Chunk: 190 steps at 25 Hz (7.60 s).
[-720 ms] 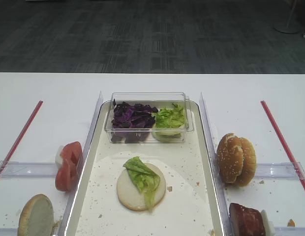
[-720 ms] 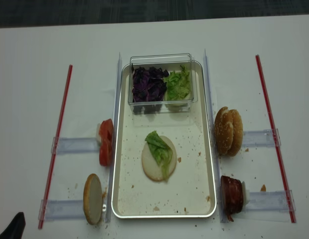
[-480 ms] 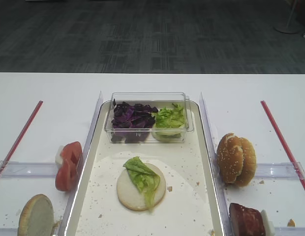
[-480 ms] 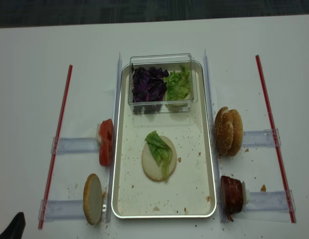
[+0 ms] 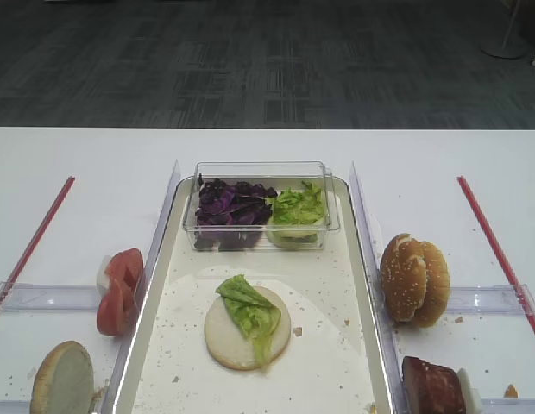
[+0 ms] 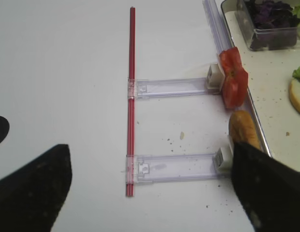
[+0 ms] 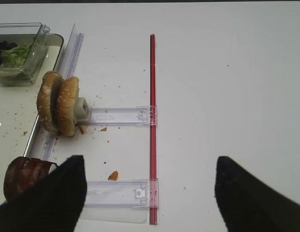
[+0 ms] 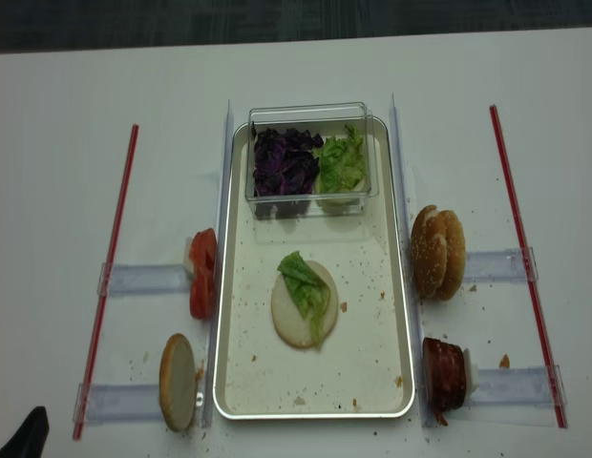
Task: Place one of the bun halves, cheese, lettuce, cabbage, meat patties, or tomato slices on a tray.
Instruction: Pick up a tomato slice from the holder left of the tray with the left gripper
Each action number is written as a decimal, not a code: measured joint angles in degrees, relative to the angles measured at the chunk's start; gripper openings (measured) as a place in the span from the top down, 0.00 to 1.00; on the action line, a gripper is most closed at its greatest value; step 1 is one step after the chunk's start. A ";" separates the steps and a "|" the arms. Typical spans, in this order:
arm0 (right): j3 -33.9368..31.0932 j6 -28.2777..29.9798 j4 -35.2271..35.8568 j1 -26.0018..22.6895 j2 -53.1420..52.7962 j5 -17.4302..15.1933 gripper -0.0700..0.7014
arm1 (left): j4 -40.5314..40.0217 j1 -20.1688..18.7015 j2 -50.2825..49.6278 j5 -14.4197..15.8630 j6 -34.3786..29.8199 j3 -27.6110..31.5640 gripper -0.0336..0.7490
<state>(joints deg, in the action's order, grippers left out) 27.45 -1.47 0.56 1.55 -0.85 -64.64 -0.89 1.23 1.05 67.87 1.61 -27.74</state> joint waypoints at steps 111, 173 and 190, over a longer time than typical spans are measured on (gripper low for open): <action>0.00 -0.34 0.00 0.00 -0.02 0.00 0.17 | 13.26 -19.89 -102.15 -7.58 1.39 -42.02 0.42; 0.00 -0.34 0.00 0.00 -0.02 0.00 0.17 | 8.68 -19.89 -106.18 -7.34 1.86 -43.14 0.87; 0.00 -0.34 0.00 0.00 -0.02 0.00 0.17 | 8.58 -19.89 -104.27 -4.24 1.88 -45.17 0.88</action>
<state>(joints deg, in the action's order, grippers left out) 27.45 -1.81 0.56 1.55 -0.88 -64.64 7.69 -18.66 -103.22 63.63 3.50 -72.91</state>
